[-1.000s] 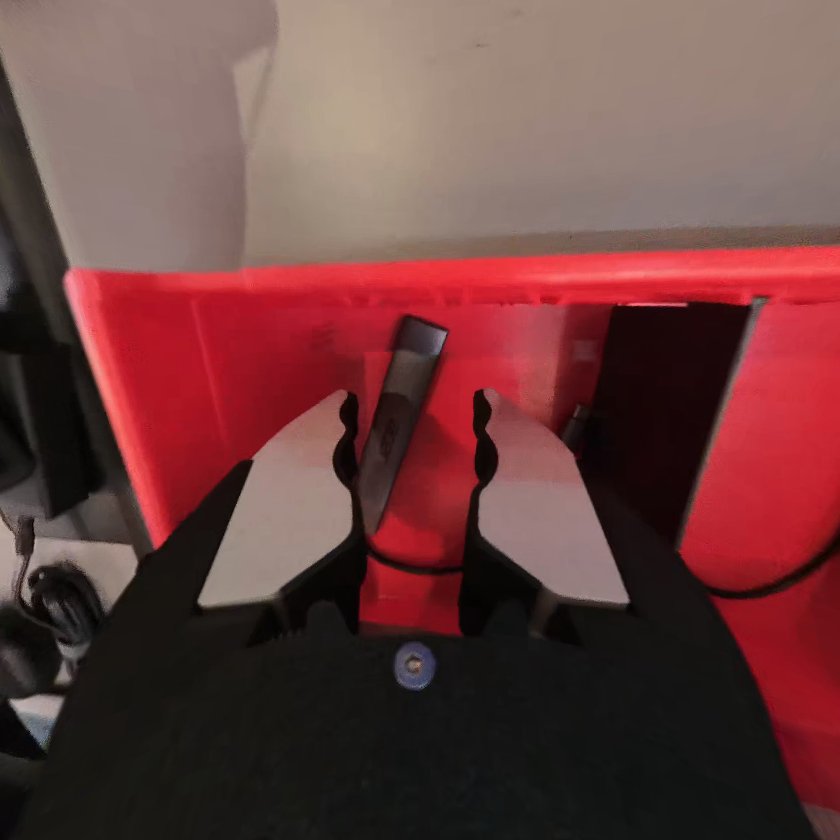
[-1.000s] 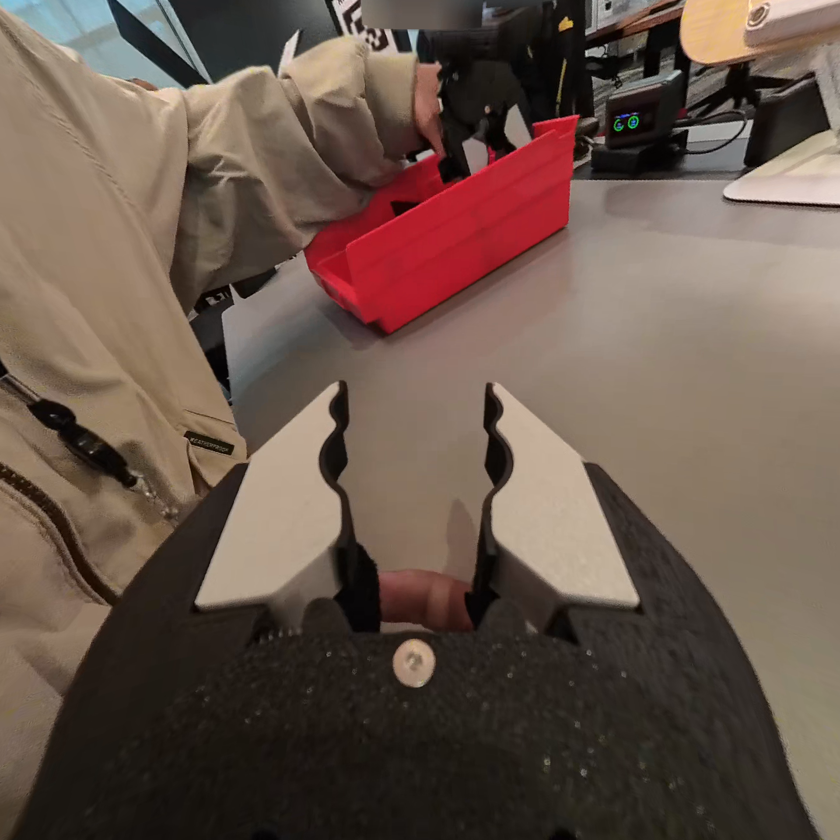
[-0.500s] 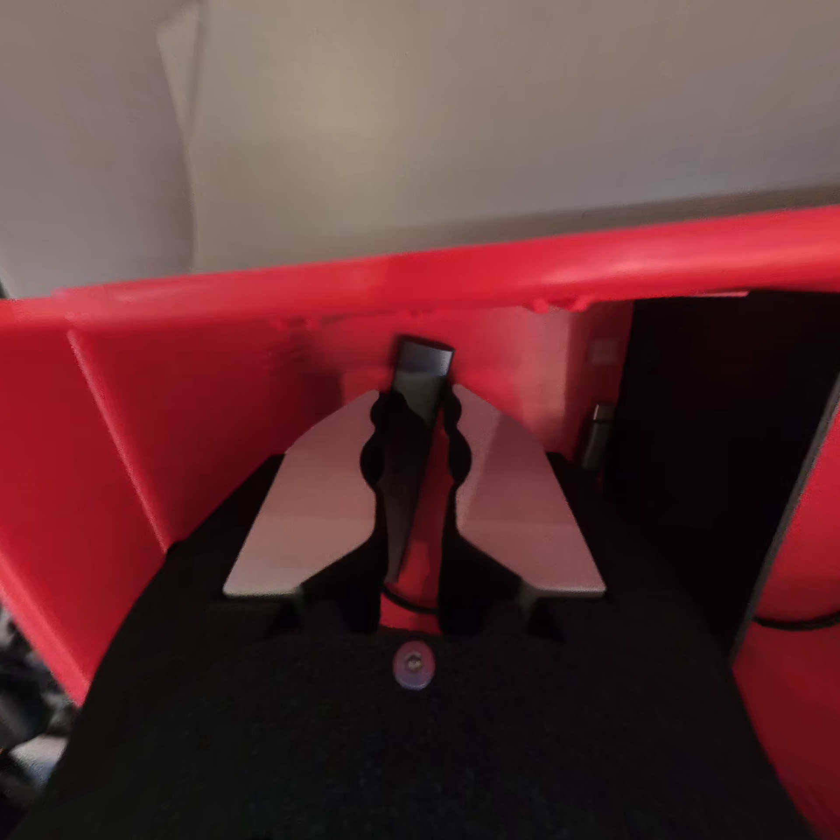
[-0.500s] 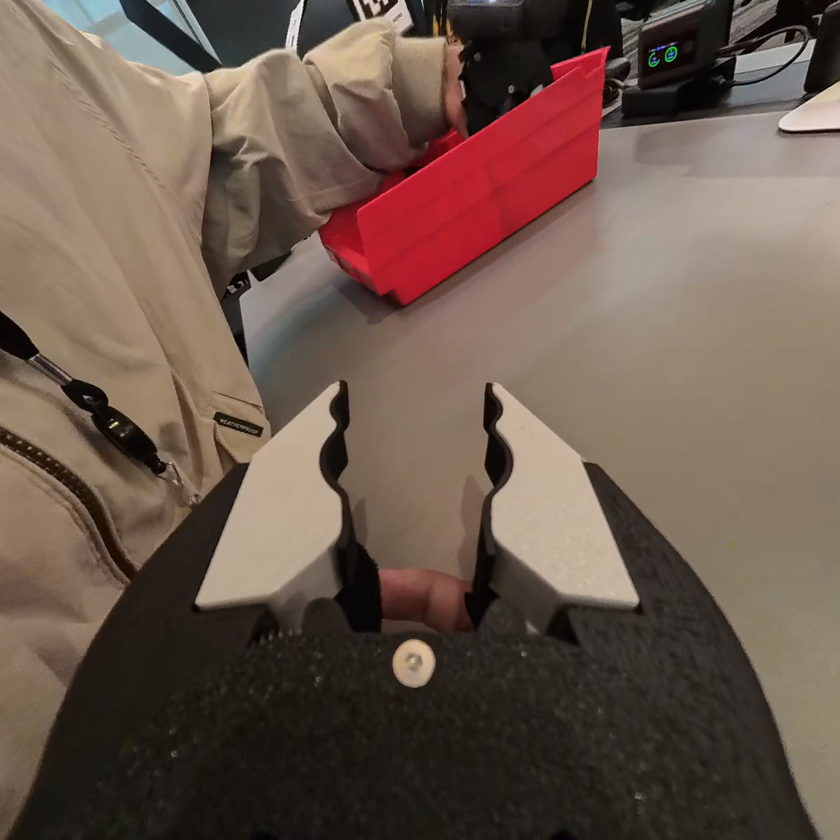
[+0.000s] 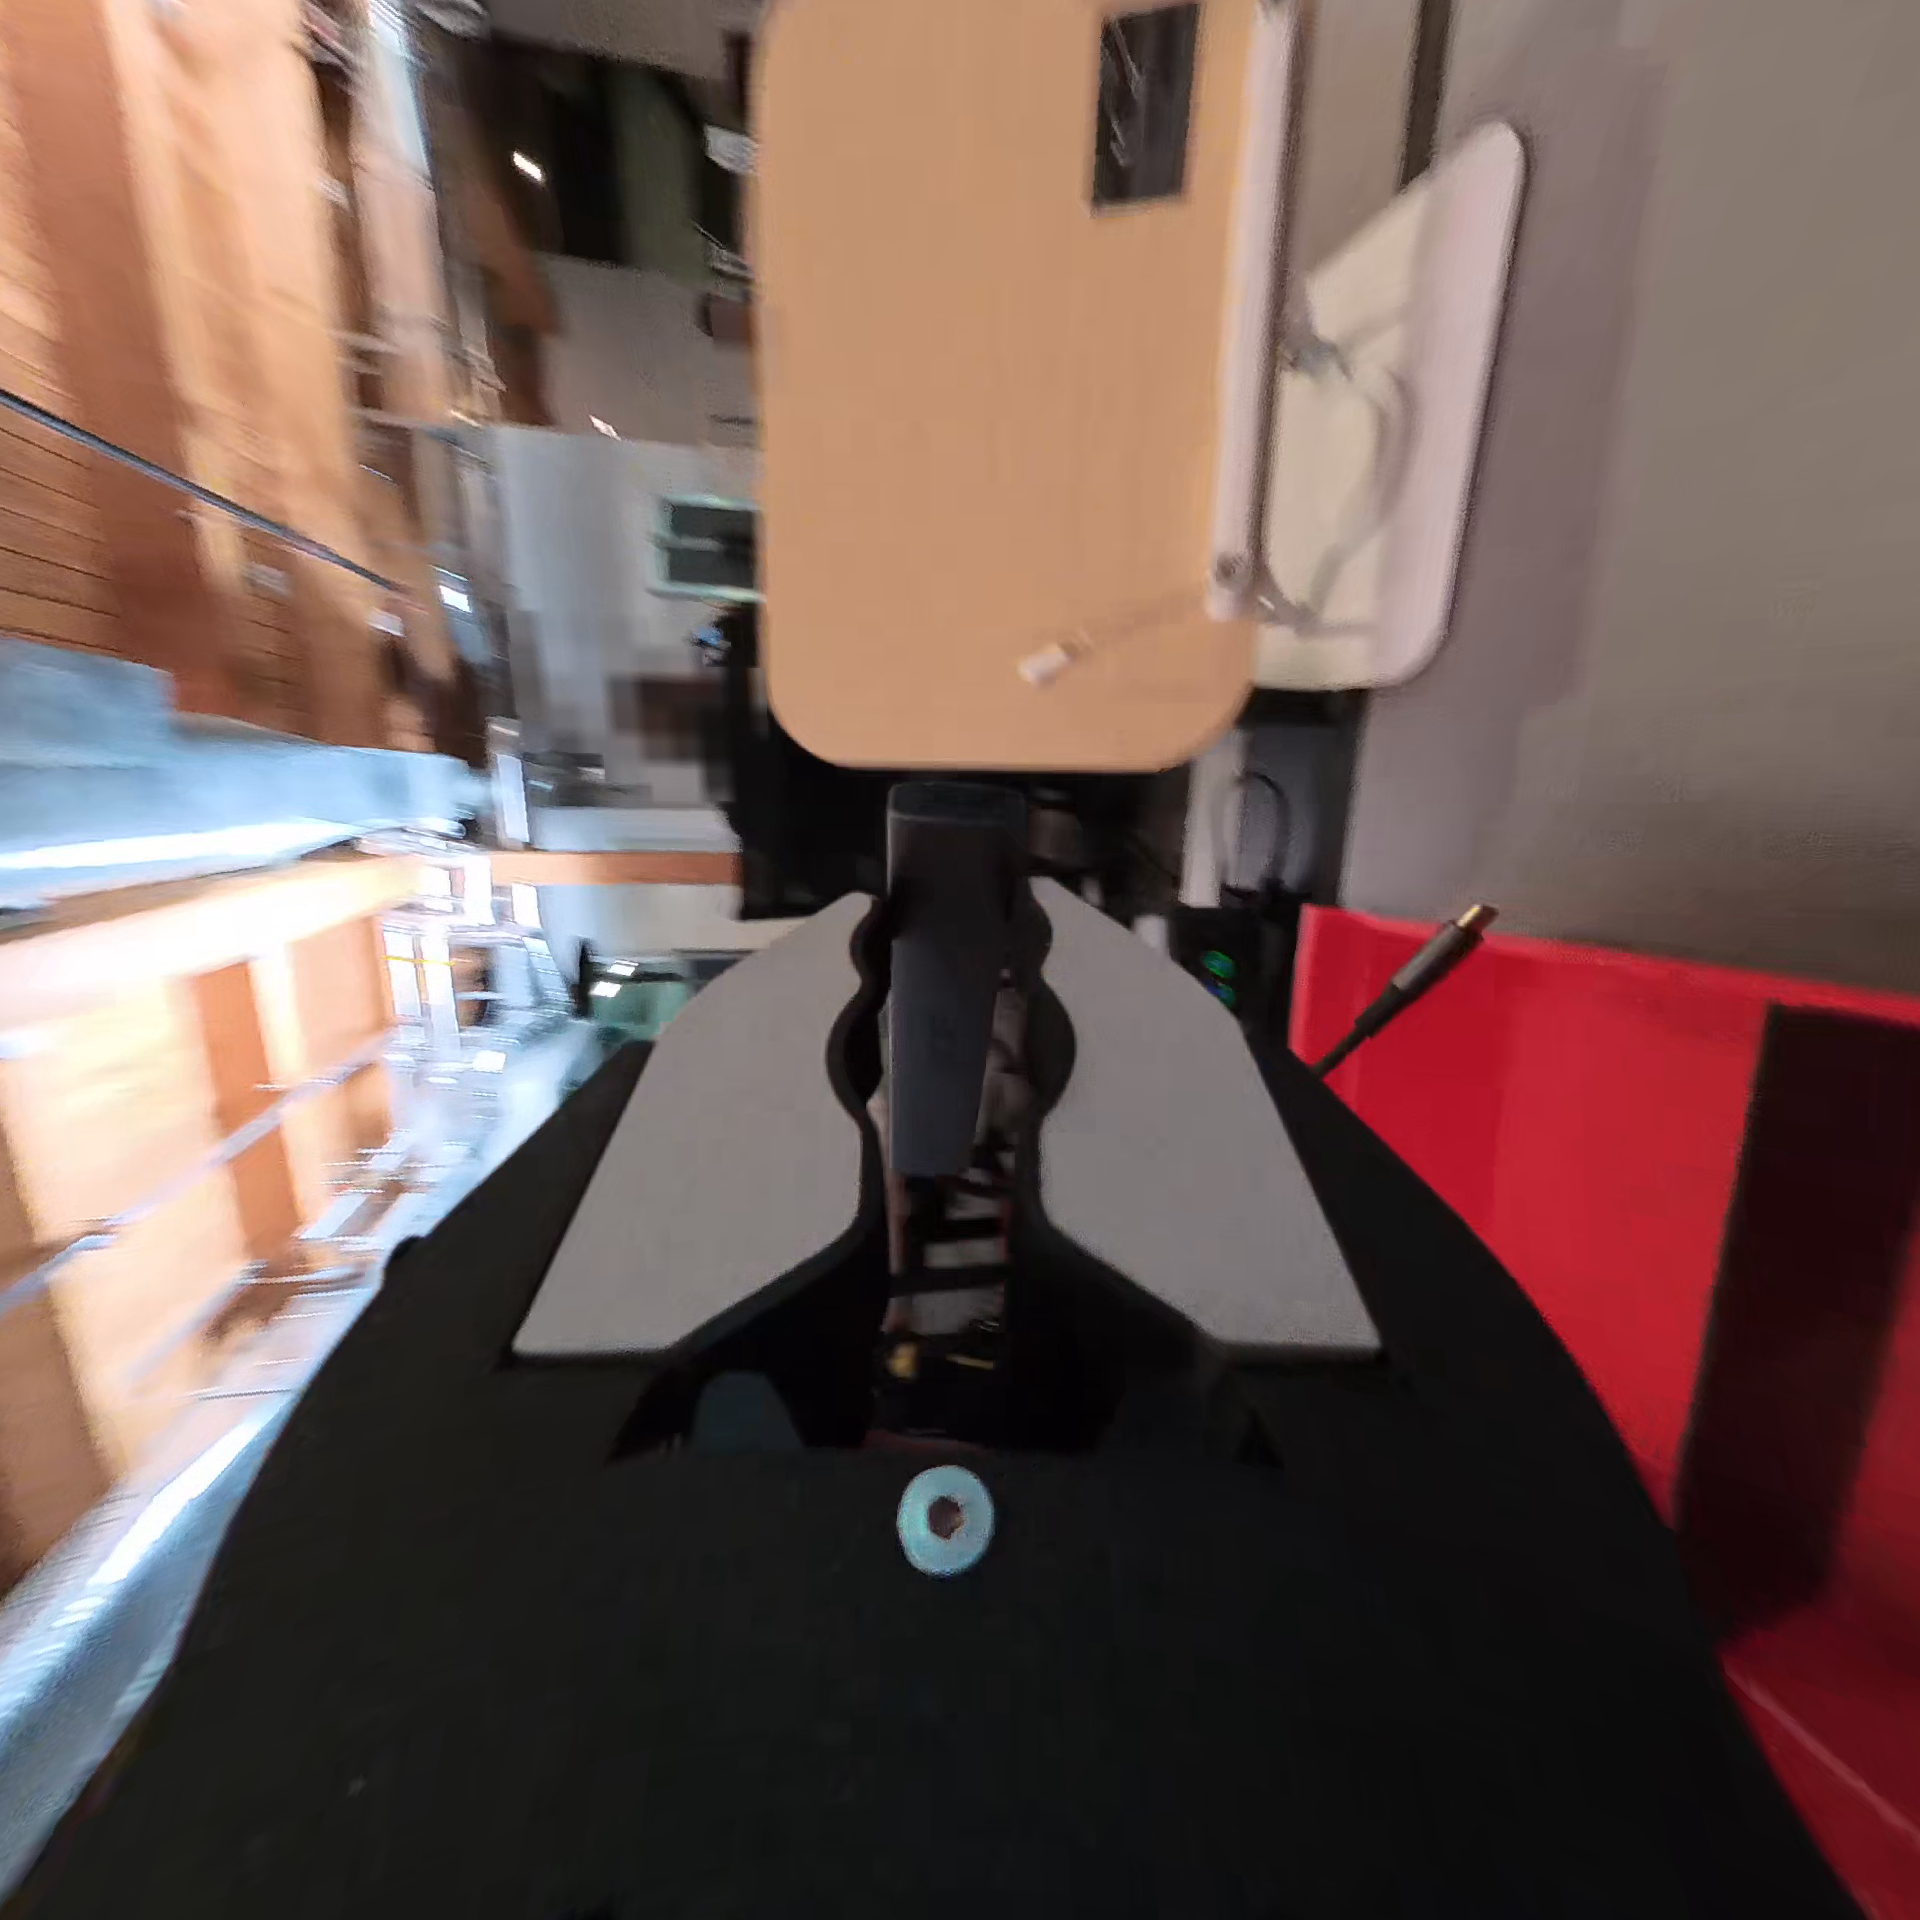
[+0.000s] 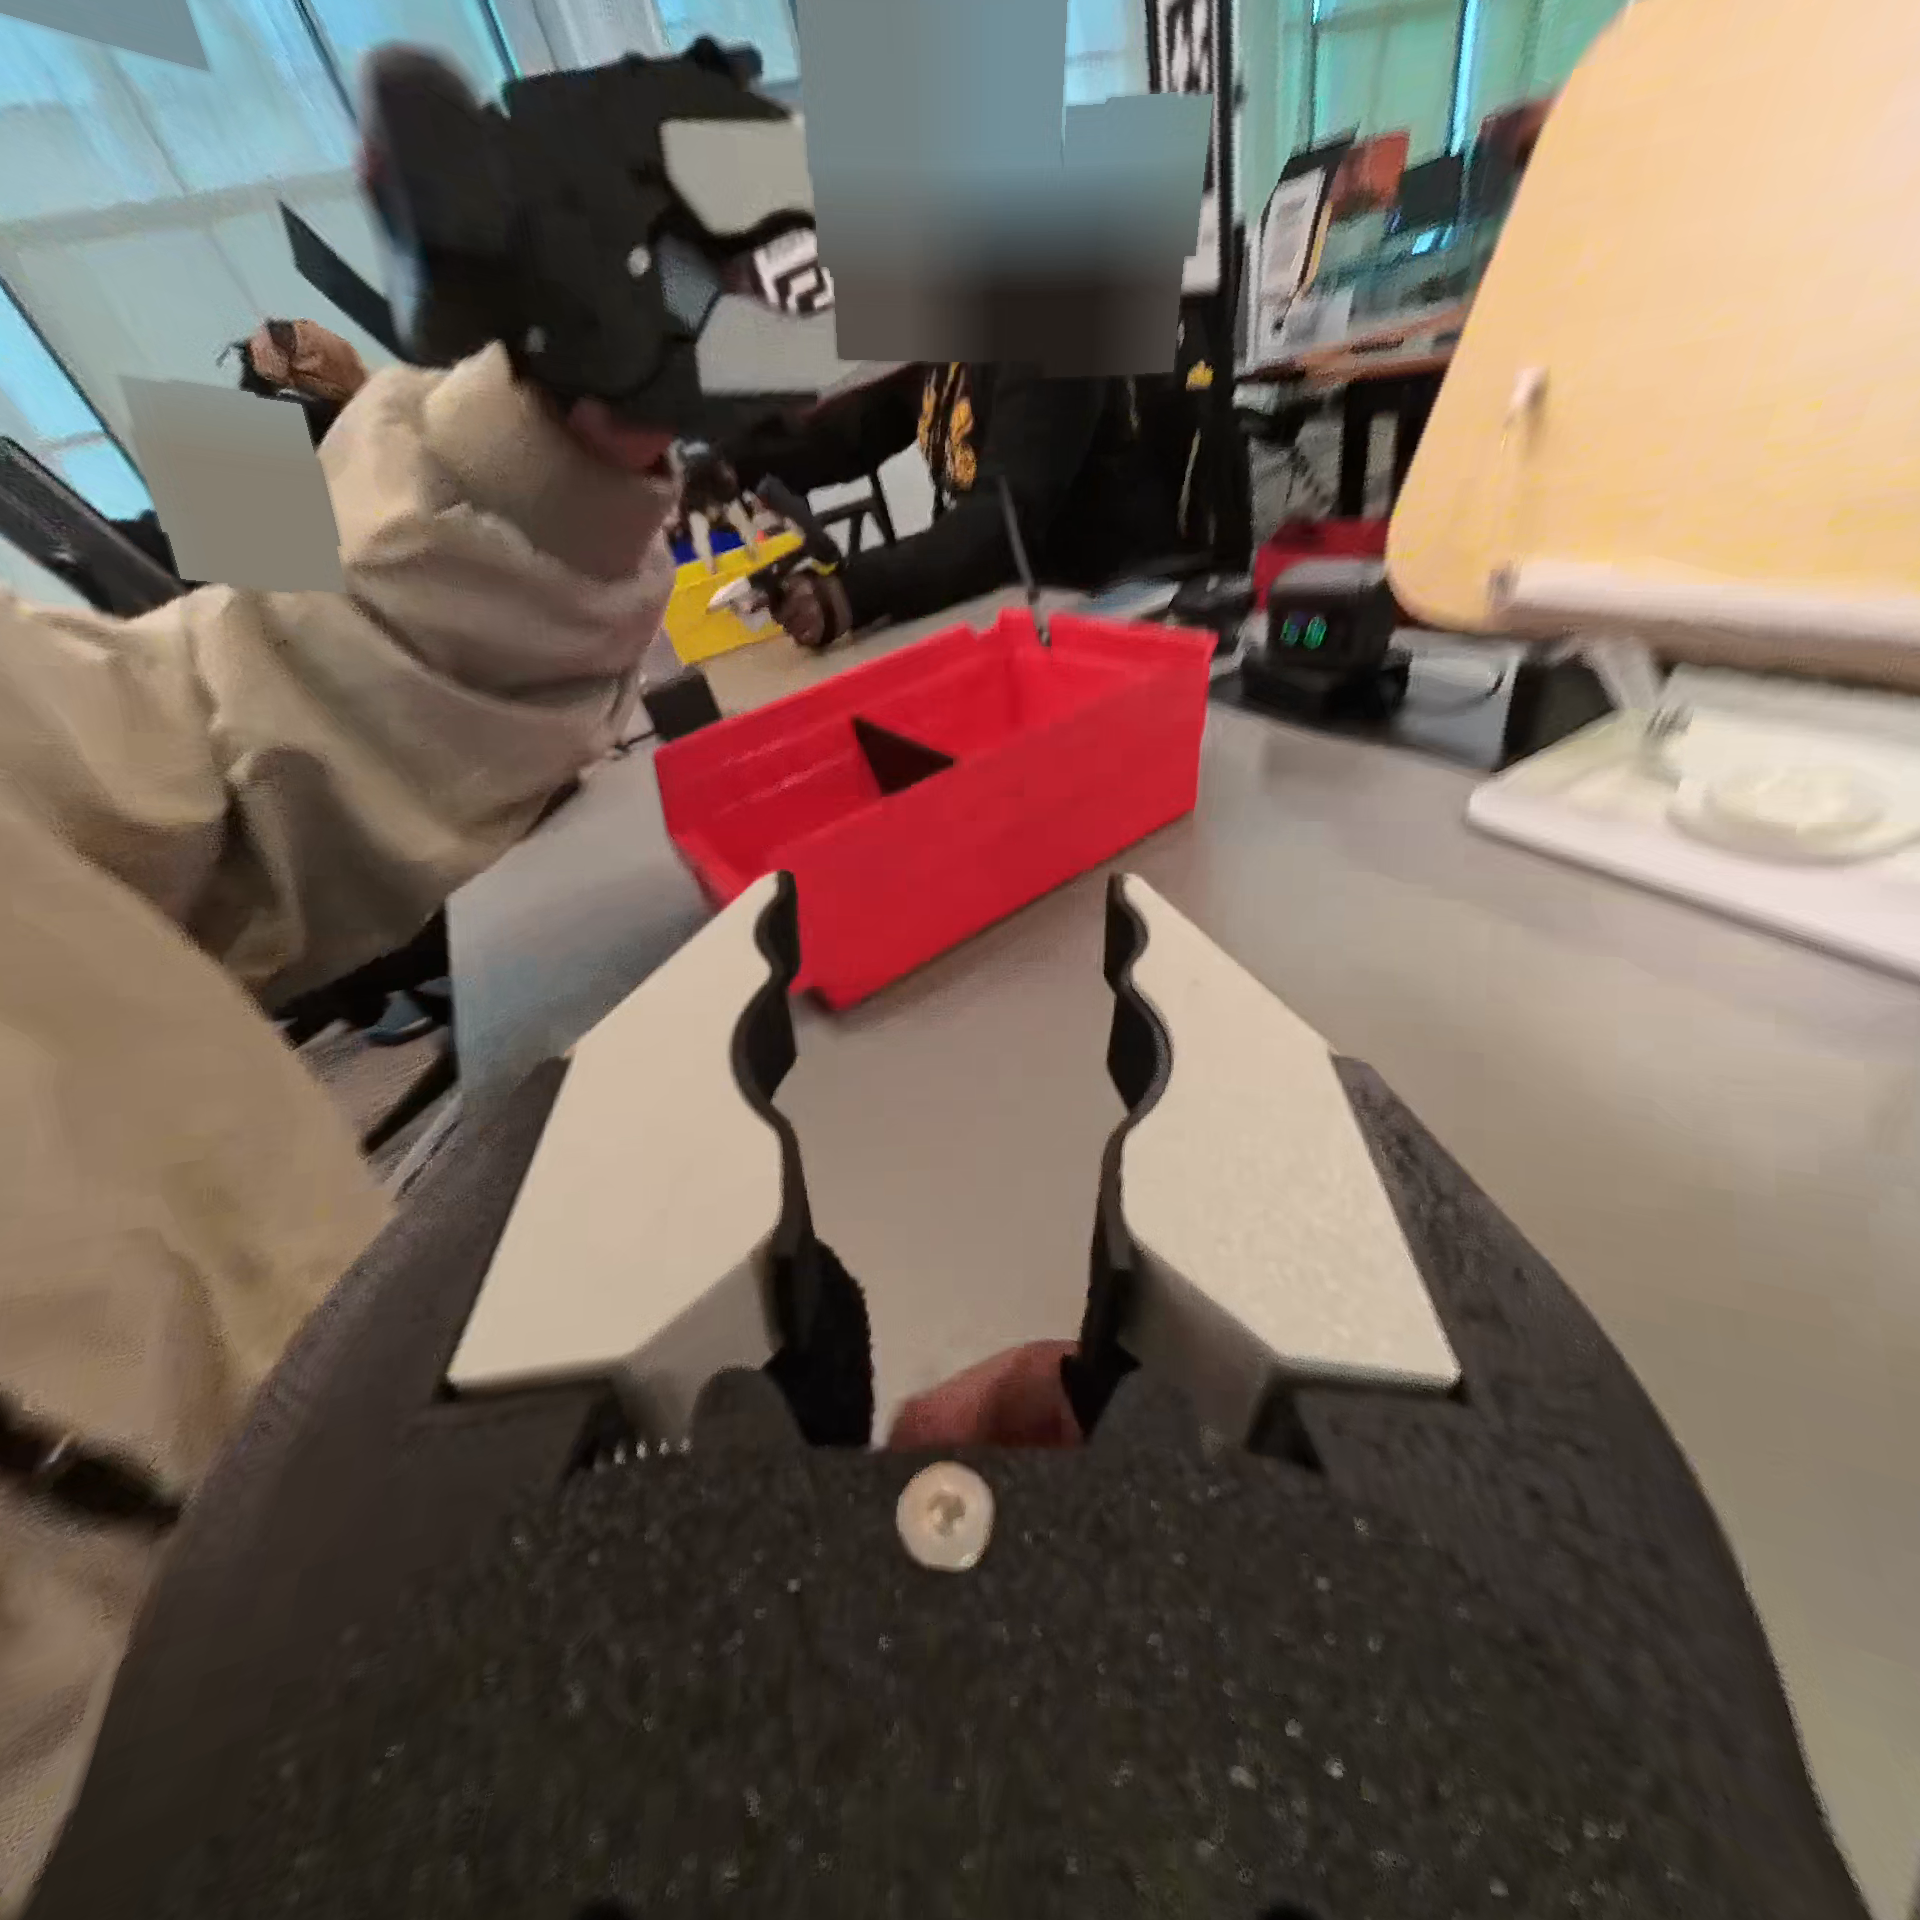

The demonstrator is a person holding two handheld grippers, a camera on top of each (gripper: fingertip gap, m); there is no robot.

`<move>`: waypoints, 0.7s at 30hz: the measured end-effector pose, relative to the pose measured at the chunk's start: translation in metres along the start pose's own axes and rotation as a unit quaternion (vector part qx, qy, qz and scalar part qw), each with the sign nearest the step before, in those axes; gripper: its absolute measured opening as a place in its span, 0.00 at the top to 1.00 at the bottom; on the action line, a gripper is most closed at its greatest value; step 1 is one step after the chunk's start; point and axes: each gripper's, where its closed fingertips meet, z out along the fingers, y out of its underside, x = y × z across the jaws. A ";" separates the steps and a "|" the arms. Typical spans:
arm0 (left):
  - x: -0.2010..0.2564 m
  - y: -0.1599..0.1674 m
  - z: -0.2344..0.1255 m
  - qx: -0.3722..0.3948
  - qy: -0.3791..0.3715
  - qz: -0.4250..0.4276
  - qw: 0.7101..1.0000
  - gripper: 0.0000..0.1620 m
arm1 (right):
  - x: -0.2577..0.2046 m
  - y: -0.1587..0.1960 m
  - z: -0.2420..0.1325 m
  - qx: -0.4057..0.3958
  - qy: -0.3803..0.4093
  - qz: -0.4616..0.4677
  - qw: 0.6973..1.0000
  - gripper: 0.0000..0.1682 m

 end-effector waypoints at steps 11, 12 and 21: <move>0.047 -0.181 -0.017 0.095 -0.082 0.028 0.992 0.87 | 0.000 -0.077 0.015 0.062 0.092 -0.055 0.992 0.78; 0.055 -0.191 -0.017 0.107 -0.078 0.028 0.991 0.87 | 0.002 -0.073 0.012 0.061 0.088 -0.041 0.993 0.78; 0.103 -0.243 -0.018 0.157 -0.048 0.007 0.986 0.87 | 0.025 -0.027 0.000 0.027 0.103 -0.052 0.993 0.95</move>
